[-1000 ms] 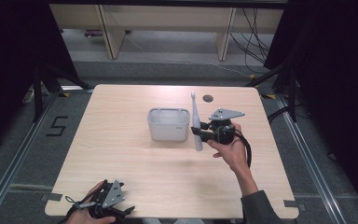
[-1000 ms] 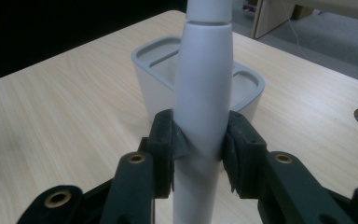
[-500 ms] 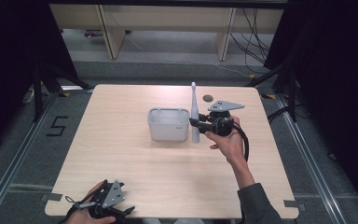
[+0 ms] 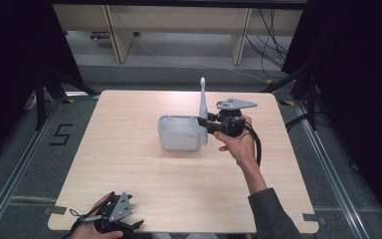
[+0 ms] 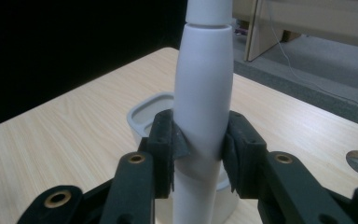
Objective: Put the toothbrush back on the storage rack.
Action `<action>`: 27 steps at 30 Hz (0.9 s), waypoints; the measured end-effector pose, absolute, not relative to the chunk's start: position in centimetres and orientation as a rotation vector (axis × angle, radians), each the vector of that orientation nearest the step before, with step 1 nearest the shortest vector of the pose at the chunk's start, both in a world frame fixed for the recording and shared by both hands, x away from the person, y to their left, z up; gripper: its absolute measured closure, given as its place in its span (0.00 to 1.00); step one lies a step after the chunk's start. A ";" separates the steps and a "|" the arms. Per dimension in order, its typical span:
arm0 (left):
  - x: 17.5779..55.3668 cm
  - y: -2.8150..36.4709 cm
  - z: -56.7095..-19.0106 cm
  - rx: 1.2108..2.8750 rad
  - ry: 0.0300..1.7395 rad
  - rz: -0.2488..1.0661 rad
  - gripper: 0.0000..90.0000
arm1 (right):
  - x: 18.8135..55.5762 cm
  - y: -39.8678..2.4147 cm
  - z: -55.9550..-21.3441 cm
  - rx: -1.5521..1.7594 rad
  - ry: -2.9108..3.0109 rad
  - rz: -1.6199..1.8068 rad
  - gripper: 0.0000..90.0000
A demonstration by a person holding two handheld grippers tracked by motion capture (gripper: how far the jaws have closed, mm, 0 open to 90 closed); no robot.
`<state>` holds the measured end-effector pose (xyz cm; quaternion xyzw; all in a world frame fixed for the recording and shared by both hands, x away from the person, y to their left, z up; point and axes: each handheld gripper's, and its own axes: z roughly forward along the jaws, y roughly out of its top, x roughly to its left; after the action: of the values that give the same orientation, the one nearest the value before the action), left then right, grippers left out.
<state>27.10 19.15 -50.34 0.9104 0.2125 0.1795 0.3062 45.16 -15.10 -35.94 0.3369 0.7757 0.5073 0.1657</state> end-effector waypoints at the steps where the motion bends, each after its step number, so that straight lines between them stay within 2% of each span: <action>1: 27.1 19.1 -50.4 2.408 0.562 0.475 0.17 | 45.2 -15.0 -35.8 0.962 2.211 1.449 0.74; 15: 27.1 19.2 -50.4 2.423 0.555 0.476 0.17 | 47.7 -13.7 -34.3 0.965 2.135 1.438 0.74; 27: 27.1 19.1 -50.4 2.418 0.556 0.471 0.17 | 49.6 -13.2 -35.1 1.061 2.080 1.449 0.74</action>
<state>27.08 19.14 -50.42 0.9124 0.2098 0.1779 0.3032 49.63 -13.16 -35.10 0.3787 0.7422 0.5172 0.1955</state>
